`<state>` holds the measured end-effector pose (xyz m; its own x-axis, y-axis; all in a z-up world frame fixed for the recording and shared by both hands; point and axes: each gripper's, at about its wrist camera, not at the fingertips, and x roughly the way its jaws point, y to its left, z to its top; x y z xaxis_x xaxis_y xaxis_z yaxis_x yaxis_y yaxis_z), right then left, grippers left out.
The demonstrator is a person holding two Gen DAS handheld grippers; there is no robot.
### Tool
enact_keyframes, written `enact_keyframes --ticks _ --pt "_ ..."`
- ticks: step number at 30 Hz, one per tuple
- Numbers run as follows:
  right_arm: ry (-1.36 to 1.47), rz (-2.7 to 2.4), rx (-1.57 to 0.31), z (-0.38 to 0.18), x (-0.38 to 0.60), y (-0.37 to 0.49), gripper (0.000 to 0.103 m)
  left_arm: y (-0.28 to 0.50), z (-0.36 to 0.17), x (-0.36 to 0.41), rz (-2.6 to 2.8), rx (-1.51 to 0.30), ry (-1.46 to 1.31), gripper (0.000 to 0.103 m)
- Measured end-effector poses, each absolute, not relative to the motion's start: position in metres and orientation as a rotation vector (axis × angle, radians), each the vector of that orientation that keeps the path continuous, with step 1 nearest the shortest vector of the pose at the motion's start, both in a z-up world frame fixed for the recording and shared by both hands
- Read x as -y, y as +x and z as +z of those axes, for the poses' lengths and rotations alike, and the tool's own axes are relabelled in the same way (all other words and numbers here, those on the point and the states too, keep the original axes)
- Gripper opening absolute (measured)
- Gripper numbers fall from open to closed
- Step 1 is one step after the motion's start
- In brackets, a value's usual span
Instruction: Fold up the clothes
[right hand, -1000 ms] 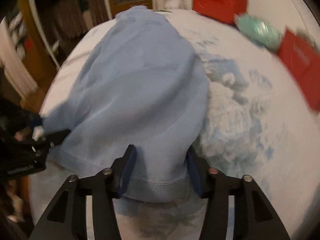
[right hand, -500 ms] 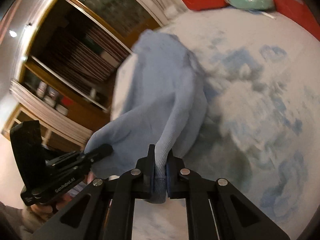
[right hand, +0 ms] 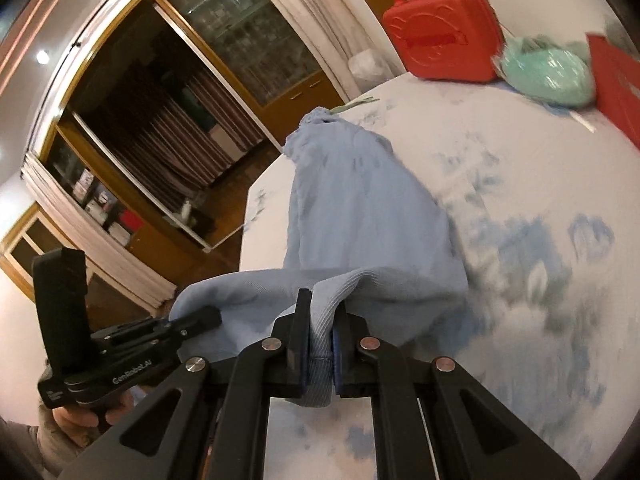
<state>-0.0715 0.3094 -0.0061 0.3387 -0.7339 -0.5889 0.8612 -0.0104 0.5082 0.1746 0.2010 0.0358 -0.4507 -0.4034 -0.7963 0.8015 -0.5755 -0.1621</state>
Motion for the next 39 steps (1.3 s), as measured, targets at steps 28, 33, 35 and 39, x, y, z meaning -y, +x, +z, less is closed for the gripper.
enact_keyframes --ticks 28,33,35,39 --pt "0.915 -1.291 -0.468 -0.012 0.297 -0.048 0.013 0.135 -0.031 0.362 -1.823 -0.831 0.965 0.033" --pt "0.943 -1.313 -0.501 -0.03 0.326 -0.062 0.032 0.143 -0.043 0.379 -1.751 -0.813 0.941 0.057" --pt "0.945 -1.318 -0.512 -0.032 0.326 -0.068 0.037 0.142 -0.043 0.372 -1.758 -0.802 0.959 0.057" --pt "0.942 -1.317 -0.484 -0.023 0.309 -0.078 0.04 0.14 -0.034 0.35 -1.792 -0.767 0.967 0.057"
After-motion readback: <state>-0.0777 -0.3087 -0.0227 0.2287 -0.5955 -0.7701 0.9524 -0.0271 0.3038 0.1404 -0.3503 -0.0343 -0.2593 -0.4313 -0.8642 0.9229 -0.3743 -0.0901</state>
